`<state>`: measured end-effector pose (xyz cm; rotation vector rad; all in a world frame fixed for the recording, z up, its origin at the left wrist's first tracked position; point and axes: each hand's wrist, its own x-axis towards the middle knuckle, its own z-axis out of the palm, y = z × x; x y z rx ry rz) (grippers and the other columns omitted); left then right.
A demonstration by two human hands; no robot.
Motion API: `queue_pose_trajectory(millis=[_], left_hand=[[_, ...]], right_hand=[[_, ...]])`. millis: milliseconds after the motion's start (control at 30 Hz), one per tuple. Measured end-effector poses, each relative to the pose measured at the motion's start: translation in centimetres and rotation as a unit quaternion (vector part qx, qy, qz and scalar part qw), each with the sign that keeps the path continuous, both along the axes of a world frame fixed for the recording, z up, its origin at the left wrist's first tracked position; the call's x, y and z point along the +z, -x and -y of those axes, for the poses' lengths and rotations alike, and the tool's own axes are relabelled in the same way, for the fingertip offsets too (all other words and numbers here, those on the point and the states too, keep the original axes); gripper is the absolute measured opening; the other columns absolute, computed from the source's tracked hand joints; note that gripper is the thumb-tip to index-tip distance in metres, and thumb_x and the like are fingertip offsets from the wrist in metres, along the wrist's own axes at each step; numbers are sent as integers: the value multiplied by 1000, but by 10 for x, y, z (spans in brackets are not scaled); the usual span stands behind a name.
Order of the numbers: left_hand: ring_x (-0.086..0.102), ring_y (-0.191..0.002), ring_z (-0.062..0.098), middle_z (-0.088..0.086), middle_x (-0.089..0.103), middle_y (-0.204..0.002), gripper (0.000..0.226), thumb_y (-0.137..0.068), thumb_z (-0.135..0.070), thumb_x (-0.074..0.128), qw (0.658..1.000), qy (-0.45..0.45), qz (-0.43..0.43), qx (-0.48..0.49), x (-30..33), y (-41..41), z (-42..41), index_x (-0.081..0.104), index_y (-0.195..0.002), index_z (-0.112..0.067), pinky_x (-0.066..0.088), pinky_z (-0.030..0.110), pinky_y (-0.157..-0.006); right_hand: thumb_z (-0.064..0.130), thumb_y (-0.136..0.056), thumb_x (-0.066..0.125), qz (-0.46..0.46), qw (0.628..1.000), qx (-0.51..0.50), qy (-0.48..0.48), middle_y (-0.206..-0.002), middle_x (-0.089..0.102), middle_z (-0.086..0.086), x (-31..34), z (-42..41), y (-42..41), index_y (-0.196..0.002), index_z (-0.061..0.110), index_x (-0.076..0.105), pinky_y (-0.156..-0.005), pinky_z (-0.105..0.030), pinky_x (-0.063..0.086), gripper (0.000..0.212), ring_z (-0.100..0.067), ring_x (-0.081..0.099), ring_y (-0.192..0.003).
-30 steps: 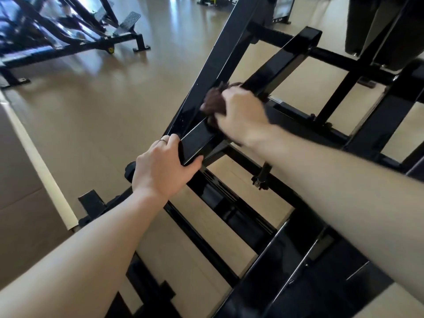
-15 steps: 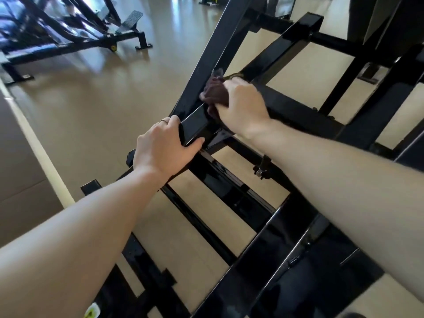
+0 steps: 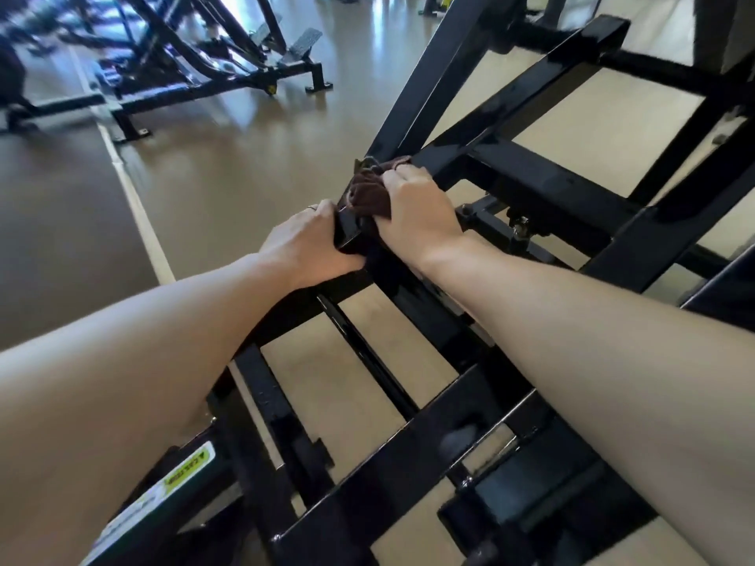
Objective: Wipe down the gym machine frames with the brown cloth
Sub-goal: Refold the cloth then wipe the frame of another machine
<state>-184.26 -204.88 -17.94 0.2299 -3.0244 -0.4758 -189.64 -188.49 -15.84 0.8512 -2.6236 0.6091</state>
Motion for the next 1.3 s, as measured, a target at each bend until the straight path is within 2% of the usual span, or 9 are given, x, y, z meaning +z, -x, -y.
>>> queue_pose_trajectory(millis=[233, 367, 467, 700, 800, 900, 1000, 1067, 1300], left_hand=[[58, -111, 27, 5, 58, -122, 58, -83, -34, 71, 985, -20, 151, 78, 44, -71, -5, 48, -132, -17, 52, 42, -90], [57, -113, 32, 12, 58, -124, 42, -89, -21, 62, 948, -48, 252, 190, 104, -146, 7, 47, -128, -13, 52, 44, -92], [54, -124, 29, 10, 50, -144, 65, -89, -20, 58, 927, -49, 317, 196, 152, -206, 16, 33, -150, -18, 49, 39, -97], [57, -110, 20, 6, 45, -154, 69, -98, -33, 56, 886, -157, 363, 243, 269, -277, 3, 22, -158, -27, 46, 26, -74], [56, -95, 9, 1, 45, -155, 69, -99, -38, 58, 873, -245, 330, 263, 333, -277, -17, 23, -158, -35, 43, 15, -63], [58, -117, 16, -1, 48, -152, 68, -99, -45, 59, 846, -342, 273, 306, 393, -266, -34, 25, -158, -38, 52, 29, -90], [54, -129, 23, 3, 51, -149, 64, -101, -52, 53, 780, -458, 228, 361, 437, -251, -43, 30, -157, -33, 45, 41, -110], [57, -125, 24, 3, 55, -142, 61, -100, -56, 53, 735, -515, 214, 386, 457, -247, -42, 37, -152, -31, 47, 45, -109], [67, -104, 22, 5, 65, -117, 72, -85, -71, 64, 733, -526, 275, 334, 487, -284, 34, 47, -131, -19, 57, 41, -93]], right_hand=[[15, -95, 62, 155, 972, 105, -141, -138, 56, -13, 14, 34, -65, -128, 6, 62, -116, -37, 28, 34, -31, 47, -131], [12, -97, 61, 370, 876, 199, -237, -132, 62, -15, 35, 67, -147, -128, 5, 65, -103, -41, 50, 32, -35, 59, -121], [11, -99, 55, 492, 809, 192, -260, -128, 65, -18, 48, 67, -202, -128, 3, 65, -98, -42, 54, 31, -37, 63, -114], [42, -99, 58, 650, 757, 40, -52, -103, 71, 1, 172, 7, -217, -111, 26, 72, -81, -30, 50, 25, -20, 65, -91], [45, -97, 62, 689, 724, -7, 25, -101, 74, 0, 252, -7, -206, -109, 21, 74, -93, -40, 56, 29, -23, 69, -95], [40, -96, 65, 740, 663, -25, 110, -103, 77, -4, 326, -16, -208, -109, 25, 74, -98, -48, 57, 22, -27, 72, -99], [35, -99, 63, 785, 587, -19, 197, -111, 77, -6, 379, -15, -223, -124, 23, 71, -98, -49, 57, 28, -27, 73, -105], [35, -101, 61, 806, 535, -26, 252, -115, 76, -6, 403, -6, -237, -127, 22, 69, -99, -47, 57, 30, -26, 73, -108], [43, -105, 47, 772, 468, -62, 424, -123, 73, -14, 441, 56, -289, -117, 19, 77, -107, -51, 51, 41, -27, 71, -115]])
